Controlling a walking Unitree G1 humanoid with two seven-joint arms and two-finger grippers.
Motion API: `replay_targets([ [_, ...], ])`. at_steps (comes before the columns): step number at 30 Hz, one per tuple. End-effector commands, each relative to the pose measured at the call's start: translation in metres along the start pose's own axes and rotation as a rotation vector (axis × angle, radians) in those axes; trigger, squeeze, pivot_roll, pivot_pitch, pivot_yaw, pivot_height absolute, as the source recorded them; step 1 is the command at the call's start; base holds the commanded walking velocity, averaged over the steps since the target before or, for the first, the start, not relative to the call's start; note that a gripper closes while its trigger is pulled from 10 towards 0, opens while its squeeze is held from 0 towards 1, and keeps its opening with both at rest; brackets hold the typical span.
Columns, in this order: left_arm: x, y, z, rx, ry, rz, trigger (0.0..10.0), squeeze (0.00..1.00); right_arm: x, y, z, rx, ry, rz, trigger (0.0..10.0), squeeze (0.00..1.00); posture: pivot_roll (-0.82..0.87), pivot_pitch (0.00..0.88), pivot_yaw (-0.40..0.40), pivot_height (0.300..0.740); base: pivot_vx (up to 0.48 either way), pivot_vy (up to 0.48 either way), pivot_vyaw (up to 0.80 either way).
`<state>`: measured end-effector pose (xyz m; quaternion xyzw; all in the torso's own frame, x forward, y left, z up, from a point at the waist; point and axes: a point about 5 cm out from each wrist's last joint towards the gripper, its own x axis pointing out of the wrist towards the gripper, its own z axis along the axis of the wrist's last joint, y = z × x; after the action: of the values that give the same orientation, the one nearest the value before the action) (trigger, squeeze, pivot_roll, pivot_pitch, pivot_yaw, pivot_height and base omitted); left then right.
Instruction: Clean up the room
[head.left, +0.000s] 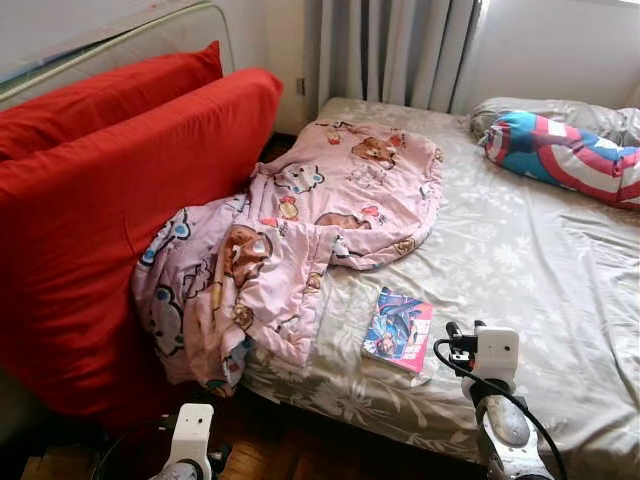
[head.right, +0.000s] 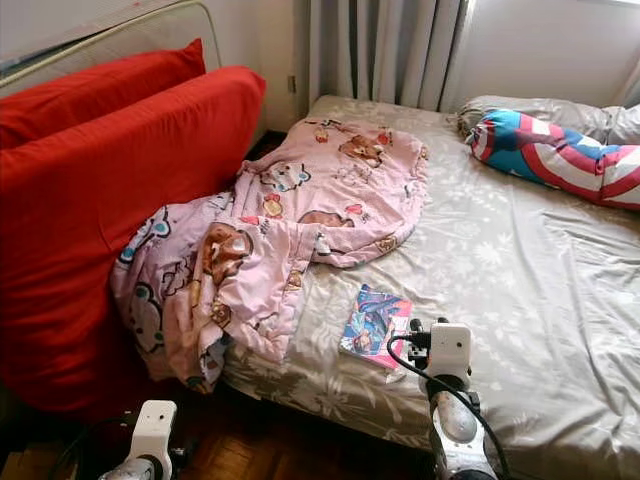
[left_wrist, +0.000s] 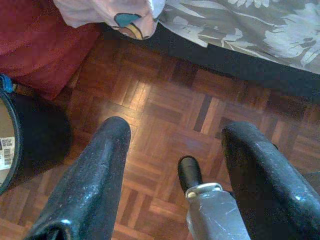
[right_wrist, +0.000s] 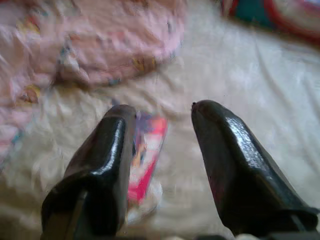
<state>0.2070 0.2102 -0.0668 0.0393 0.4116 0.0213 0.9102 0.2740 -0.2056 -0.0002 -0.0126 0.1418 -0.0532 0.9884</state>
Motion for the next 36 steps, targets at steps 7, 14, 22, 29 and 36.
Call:
replay_targets([
  [7, -0.001, -0.002, -0.009, -0.005, 0.033, -0.015, 10.0, 0.0, -0.051, -0.01, -0.089, -0.015, 0.552, -0.039, 10.0, 0.0, -0.11, 0.0, -0.031, 0.74, 0.0, 0.0, 0.0],
  [14, -0.001, -0.003, -0.008, -0.014, 0.035, -0.016, 10.0, 0.0, -0.067, 0.005, -0.106, 0.036, 0.649, -0.006, 10.0, 0.0, -0.1, 0.0, -0.033, 0.74, 0.0, 0.0, 0.0],
  [22, -0.001, -0.002, -0.008, -0.011, 0.039, -0.016, 10.0, 0.0, -0.057, 0.015, -0.098, 0.118, 0.637, -0.033, 10.0, 0.0, -0.1, 0.0, -0.028, 0.74, 0.0, 0.0, 0.0],
  [29, -0.001, -0.001, -0.008, 0.011, 0.05, -0.017, 10.0, 0.0, -0.05, 0.013, -0.092, 0.13, 0.618, -0.048, 10.0, 0.0, -0.1, 0.0, -0.023, 0.74, 0.0, 0.0, 0.0],
  [36, -0.001, -0.001, -0.008, 0.008, 0.049, -0.012, 10.0, 0.0, -0.052, 0.007, -0.093, 0.13, 0.612, -0.04, 10.0, 0.0, -0.09, 0.0, -0.025, 0.74, 0.0, 0.0, 0.0],
])
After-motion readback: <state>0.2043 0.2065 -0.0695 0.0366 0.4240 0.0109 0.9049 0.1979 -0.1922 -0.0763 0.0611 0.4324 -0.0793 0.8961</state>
